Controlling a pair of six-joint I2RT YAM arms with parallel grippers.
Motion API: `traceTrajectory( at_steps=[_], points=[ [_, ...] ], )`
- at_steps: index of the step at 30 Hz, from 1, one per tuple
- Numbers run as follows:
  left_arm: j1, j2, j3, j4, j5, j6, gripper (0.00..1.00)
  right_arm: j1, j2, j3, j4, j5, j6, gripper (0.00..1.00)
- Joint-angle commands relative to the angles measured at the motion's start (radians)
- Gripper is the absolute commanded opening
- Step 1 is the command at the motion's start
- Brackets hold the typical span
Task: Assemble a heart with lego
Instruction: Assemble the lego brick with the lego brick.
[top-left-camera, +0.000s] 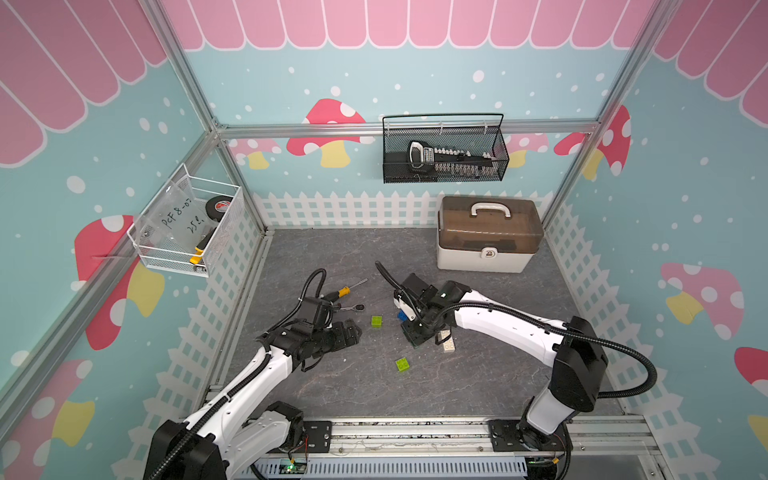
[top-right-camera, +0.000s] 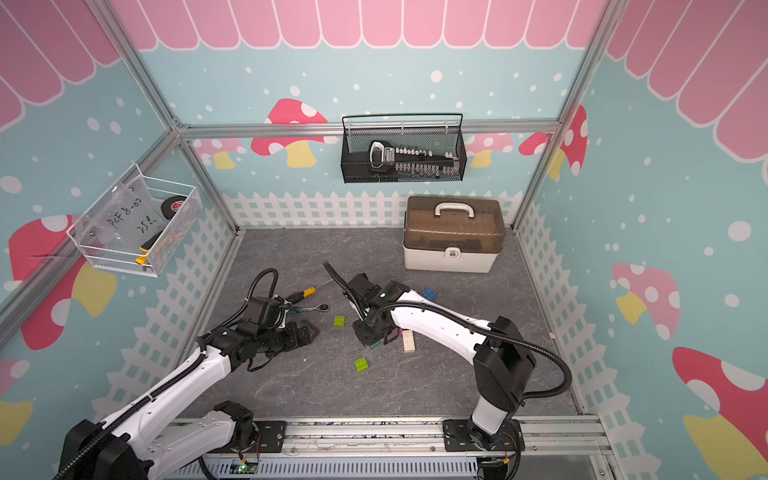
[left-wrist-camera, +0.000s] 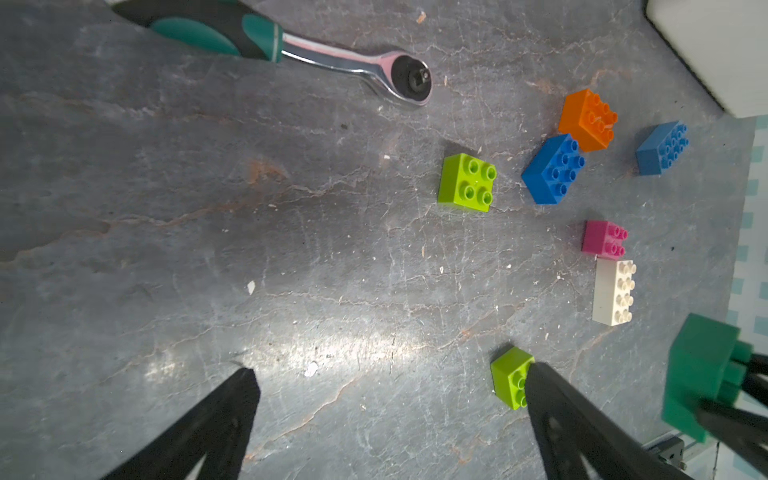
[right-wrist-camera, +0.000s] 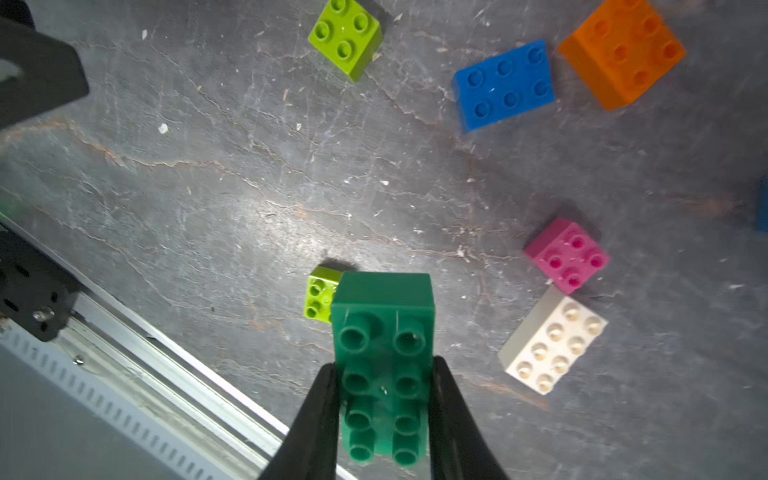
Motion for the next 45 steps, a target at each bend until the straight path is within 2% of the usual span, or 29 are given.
traceTrajectory(
  at_steps=[1, 10, 36, 45],
  points=[
    [0.007, -0.046, -0.046, 0.0, -0.02, -0.076, 0.99, 0.04, 0.082, 0.033, -0.053, 0.011, 0.185, 0.22],
    [0.006, -0.081, -0.082, 0.011, -0.003, -0.083, 0.99, 0.125, 0.157, 0.028, 0.0, 0.018, 0.296, 0.21],
    [-0.009, -0.076, -0.086, 0.02, 0.001, -0.078, 1.0, 0.135, 0.187, -0.046, 0.043, 0.009, 0.339, 0.2],
    [-0.01, -0.078, -0.09, 0.021, 0.005, -0.081, 0.99, 0.123, 0.25, -0.038, 0.012, 0.001, 0.358, 0.19]
  ],
)
